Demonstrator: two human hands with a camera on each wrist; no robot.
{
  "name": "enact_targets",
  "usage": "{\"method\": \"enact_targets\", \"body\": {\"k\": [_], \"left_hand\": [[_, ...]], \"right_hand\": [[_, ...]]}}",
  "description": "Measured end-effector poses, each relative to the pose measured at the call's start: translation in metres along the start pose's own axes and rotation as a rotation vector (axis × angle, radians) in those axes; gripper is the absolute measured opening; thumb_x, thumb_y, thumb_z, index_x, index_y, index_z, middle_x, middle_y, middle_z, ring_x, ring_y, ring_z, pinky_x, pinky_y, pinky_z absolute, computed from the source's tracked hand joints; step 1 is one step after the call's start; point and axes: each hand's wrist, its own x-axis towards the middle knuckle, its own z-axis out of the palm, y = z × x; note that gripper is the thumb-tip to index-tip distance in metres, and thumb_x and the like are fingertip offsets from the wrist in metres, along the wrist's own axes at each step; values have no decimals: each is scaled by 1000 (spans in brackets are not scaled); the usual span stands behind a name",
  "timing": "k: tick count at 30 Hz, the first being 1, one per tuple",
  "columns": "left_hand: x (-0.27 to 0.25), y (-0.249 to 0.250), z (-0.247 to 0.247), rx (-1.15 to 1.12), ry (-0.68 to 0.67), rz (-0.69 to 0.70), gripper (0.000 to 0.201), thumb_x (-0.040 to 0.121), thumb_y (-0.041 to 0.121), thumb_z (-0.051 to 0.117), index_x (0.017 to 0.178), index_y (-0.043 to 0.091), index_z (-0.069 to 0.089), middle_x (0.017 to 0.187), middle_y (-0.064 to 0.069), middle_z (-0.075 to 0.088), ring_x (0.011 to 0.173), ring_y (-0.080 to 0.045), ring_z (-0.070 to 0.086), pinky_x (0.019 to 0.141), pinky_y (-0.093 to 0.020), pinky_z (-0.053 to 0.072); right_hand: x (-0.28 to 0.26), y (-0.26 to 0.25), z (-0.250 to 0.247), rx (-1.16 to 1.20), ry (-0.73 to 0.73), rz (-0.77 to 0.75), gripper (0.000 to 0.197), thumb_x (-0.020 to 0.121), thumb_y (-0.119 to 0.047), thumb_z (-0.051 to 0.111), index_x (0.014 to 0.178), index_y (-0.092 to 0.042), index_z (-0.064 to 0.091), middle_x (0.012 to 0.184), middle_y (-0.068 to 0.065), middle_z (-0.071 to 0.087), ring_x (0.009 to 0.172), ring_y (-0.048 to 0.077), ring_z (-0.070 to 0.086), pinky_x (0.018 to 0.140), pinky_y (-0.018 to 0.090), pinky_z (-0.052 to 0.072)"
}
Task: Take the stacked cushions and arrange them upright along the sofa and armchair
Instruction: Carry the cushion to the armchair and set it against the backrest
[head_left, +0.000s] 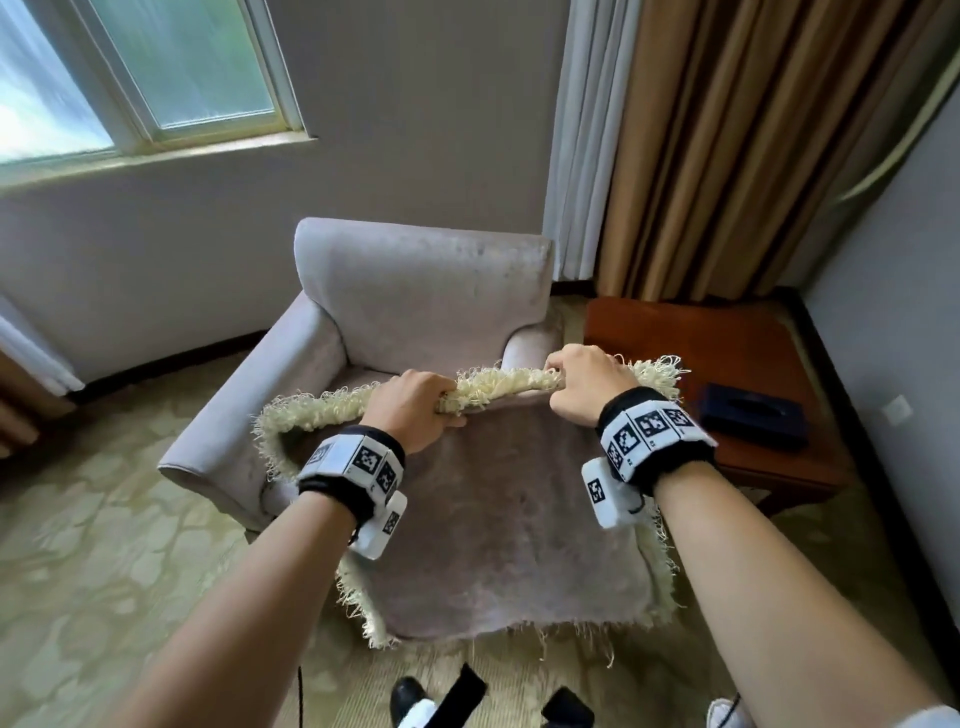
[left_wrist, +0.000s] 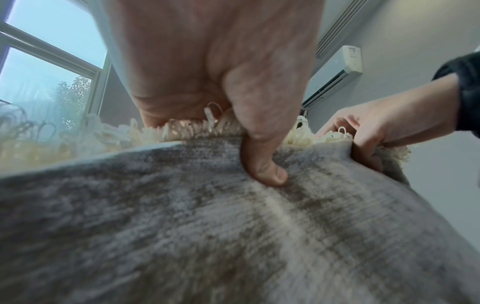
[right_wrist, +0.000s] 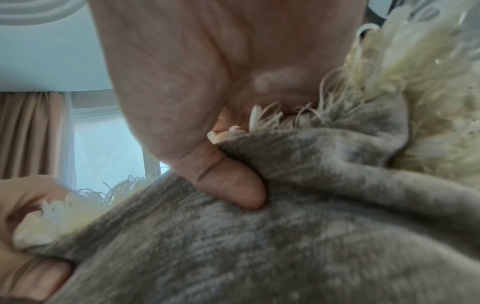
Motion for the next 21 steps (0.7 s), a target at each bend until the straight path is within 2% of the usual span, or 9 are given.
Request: {"method": "enact_targets", "body": {"k": [3,5,8,11,14,17,19,21], "left_hand": [[16,-56,-2,12,12,-10,34,74,52,71,89,23,62,98,-3,69,98,-33,62,68,-34,43],[24,-93,-7,25,7,-17,35,74,53,70,87,21,62,96,-3,68,95,-32,63,67,-33,43],[38,-142,-19,42,24,-17,34,75,52,71,87,22,63,92,-6,67,90,-32,63,68,-33,47],[50,-178,-31,78,63,5,30,77,46,73,83,18,65,81,-7,66,82,-31,63,64,-31,39],[70,-211,-39,89,74,-8,28,76,43,74,76,19,61,74,-4,67,79,-30,64,66,-31,34],[95,-242,-43,89,68,-10,33,77,41,74,67,24,47,70,-2,65,77,-30,63,67,-31,32],[111,-261,-45,89,46,-13,32,79,41,72,68,24,48,70,-4,65,75,-31,61,64,-30,30],[128,-281,-46,73,22,-24,26,80,40,72,72,23,55,74,-6,65,78,-32,60,62,-30,31]], "right_hand": [[38,-46,12,-29,1,-5,44,70,-10,56,109,-27,66,118,10,63,111,35,59,89,34,45],[60,-77,20,-35,-12,-7,47,69,-12,57,112,-30,66,118,10,63,111,36,58,91,35,46],[92,-118,31,-28,-20,-15,45,69,-10,56,107,-32,67,114,8,64,109,36,59,91,36,47],[120,-148,39,-19,-25,-29,48,70,-5,56,111,-29,66,113,8,66,108,35,59,91,34,47],[153,-172,44,0,-42,-33,55,70,-3,55,118,-29,64,116,10,65,111,36,59,95,37,48],[191,-189,52,33,-65,-36,55,69,-2,54,116,-29,63,108,7,65,105,34,61,83,31,47],[218,-202,57,48,-77,-37,54,68,-1,53,113,-31,63,100,4,62,101,33,61,78,28,43],[247,-215,63,64,-72,-53,55,67,0,52,111,-31,64,95,1,59,99,33,61,77,28,44]]}}
